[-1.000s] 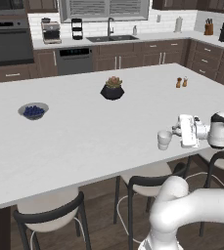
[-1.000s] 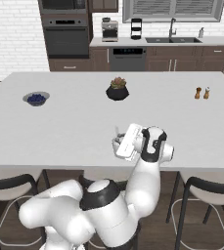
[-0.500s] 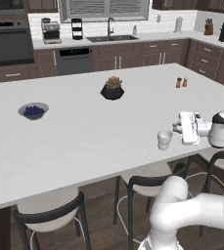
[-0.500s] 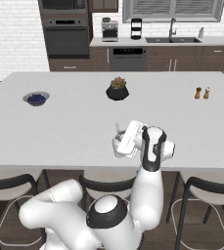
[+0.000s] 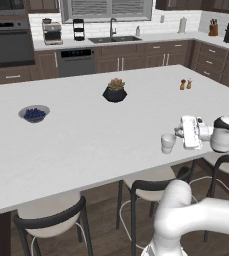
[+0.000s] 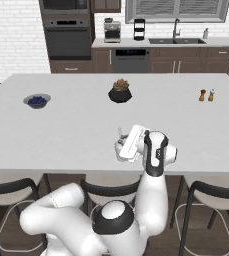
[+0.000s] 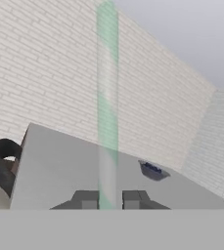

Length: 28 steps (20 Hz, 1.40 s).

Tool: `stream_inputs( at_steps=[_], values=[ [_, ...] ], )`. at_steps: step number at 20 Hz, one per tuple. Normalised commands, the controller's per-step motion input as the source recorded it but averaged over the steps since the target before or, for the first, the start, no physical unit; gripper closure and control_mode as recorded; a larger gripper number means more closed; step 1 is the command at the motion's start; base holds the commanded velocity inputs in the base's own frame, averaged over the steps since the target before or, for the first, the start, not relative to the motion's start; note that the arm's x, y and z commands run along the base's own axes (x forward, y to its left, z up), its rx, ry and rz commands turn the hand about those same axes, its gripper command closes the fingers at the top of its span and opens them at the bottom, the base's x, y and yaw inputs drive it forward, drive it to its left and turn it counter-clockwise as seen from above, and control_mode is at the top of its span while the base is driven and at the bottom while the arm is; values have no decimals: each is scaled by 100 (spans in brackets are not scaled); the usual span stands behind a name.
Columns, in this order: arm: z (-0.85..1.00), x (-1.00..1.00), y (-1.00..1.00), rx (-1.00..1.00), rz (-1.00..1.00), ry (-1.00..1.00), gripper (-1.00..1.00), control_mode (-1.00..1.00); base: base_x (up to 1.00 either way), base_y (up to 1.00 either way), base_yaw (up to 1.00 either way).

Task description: Take a straw from the drawer in front and place it inside the glass cup on the dining counter.

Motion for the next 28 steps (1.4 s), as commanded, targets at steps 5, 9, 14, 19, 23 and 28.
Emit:
stream_inputs(
  at_steps=[5, 9, 14, 19, 23, 28],
  values=[
    [-32, 9, 0, -2, 0, 0, 100, -100, 0, 0, 0],
    [-27, 14, 0, -1, 0, 1, 100, -100, 0, 0, 0],
    [-29, 14, 0, -2, 0, 1, 100, -100, 0, 0, 0],
    [-27, 0, 0, -2, 0, -3, 100, -100, 0, 0, 0],
    [-8, 2, 0, 0, 0, -7, 100, -100, 0, 0, 0],
    [0, 17, 2, 0, 0, -2, 100, -100, 0, 0, 0]
  ],
)
